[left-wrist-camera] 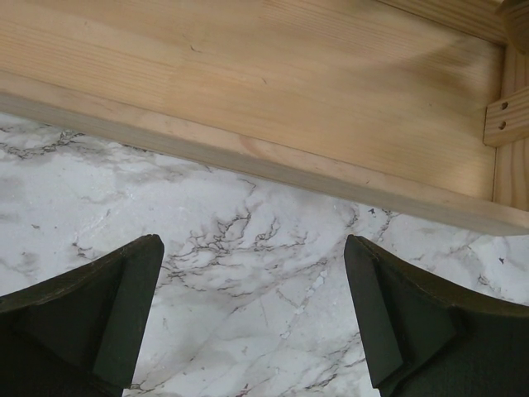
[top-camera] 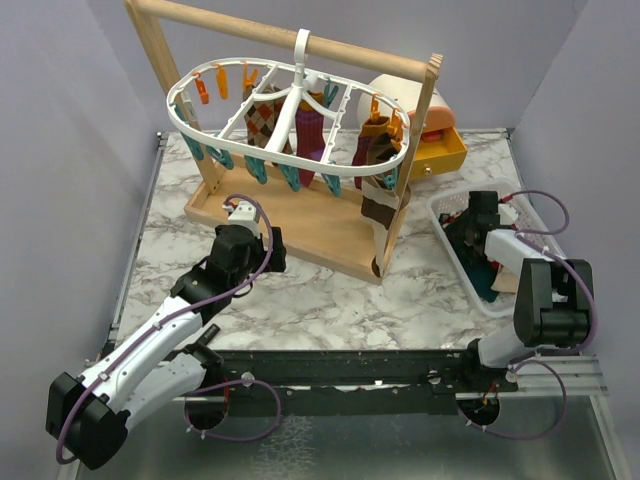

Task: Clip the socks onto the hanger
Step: Adjust the sock in the bin.

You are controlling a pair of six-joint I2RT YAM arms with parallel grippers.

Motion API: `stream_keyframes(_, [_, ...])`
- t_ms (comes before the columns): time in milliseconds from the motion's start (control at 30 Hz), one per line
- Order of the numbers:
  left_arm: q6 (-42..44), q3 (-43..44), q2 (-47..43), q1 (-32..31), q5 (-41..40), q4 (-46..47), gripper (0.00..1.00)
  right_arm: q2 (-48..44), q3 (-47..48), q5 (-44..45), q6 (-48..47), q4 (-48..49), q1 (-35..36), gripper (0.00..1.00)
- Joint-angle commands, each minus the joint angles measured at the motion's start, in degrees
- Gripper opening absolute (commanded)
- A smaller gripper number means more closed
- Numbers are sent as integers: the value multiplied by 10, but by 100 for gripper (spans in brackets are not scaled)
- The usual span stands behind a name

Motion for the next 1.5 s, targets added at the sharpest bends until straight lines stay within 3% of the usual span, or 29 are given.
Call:
stream_keyframes(0, [7,-4,-7,-3,0,13,99,41,19,28,-7,-10,-1,73])
stream_keyframes(133, [10,-1,-1,-1,-6,11,99,95,32,28,-28,-30,-1,67])
stream_keyframes(300, [9,-2,-10,-1,-10,8,99,115,20,7,-43,-22,-1,34])
stream_keyframes(567, [6,-4,-20,-1,-5,11,99,-11,68,-12,-47,-64,-1,1])
stream_keyframes(800, [6,-4,-30,-2,6,16,99,-105,156,-11,-35,-124,-1,0])
stream_keyframes(1133, [2,-5,-53,-10,6,11,99,-182,169,0,-56,-124,-1,0])
stream_keyframes(1233, [-1,-5,-59,-10,6,7,99,-195,165,46,-87,-106,-2,0])
stream_keyframes(1367, [-3,-4,-62,-12,6,2,99,-168,179,169,-101,-143,-16,0])
stream_keyframes(1467, [-4,-4,-62,-13,4,1,99,-165,152,186,-79,-130,-44,0])
